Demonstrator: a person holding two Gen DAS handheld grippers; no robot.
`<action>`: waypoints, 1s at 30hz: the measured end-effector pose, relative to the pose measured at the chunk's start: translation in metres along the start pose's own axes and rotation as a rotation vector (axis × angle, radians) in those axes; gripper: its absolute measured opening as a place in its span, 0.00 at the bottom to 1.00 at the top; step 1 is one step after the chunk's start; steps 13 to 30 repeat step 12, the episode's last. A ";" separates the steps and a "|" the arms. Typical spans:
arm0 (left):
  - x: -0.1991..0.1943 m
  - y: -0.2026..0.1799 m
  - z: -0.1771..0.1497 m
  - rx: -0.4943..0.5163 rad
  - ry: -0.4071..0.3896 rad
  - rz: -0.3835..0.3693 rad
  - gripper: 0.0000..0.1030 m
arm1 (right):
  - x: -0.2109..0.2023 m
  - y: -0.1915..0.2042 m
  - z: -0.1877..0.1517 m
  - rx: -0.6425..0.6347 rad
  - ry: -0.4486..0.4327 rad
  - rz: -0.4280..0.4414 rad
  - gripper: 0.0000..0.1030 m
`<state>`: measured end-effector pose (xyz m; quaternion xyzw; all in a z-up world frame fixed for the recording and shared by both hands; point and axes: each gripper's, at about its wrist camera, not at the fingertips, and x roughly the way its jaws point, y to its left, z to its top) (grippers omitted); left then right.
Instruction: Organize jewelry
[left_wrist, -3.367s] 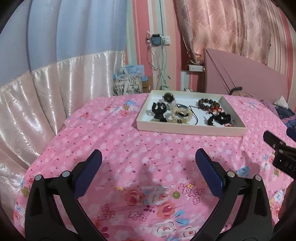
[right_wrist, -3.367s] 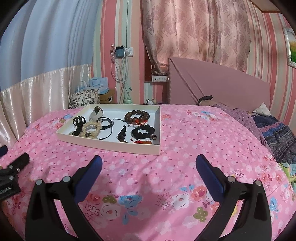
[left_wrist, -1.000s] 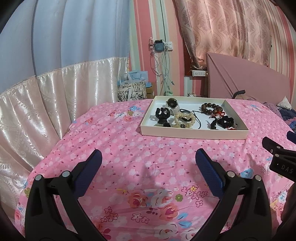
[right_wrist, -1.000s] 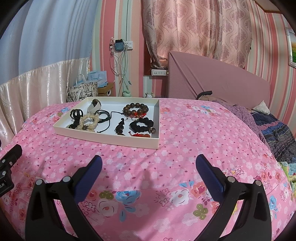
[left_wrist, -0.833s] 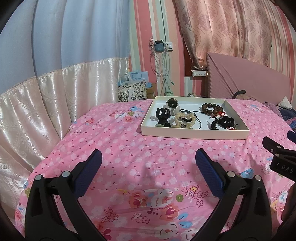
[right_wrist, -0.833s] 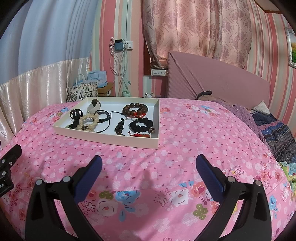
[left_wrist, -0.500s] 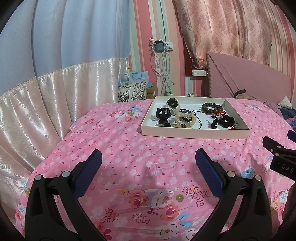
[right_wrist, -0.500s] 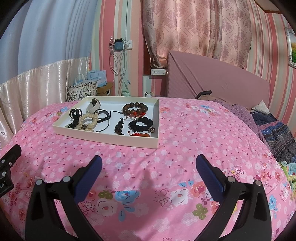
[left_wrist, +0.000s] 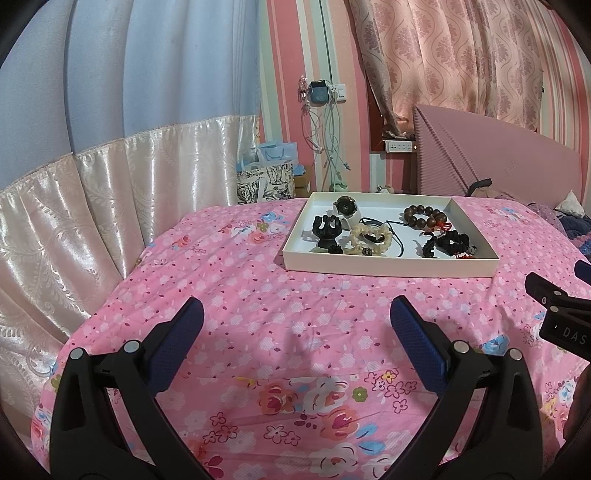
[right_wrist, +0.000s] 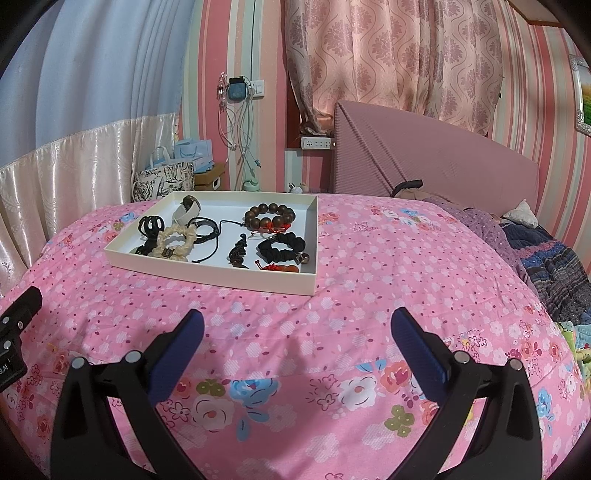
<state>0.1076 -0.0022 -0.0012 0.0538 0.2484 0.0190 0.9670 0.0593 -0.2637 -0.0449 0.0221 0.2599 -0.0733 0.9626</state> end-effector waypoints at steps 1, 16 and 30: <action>0.000 0.000 0.000 0.000 0.000 0.000 0.97 | 0.000 0.000 0.000 0.000 0.000 0.000 0.98; 0.003 0.003 0.002 0.005 0.005 0.001 0.97 | 0.000 0.001 0.000 -0.001 0.001 -0.003 0.98; 0.003 0.003 0.002 0.005 0.005 0.001 0.97 | 0.000 0.001 0.000 -0.001 0.001 -0.003 0.98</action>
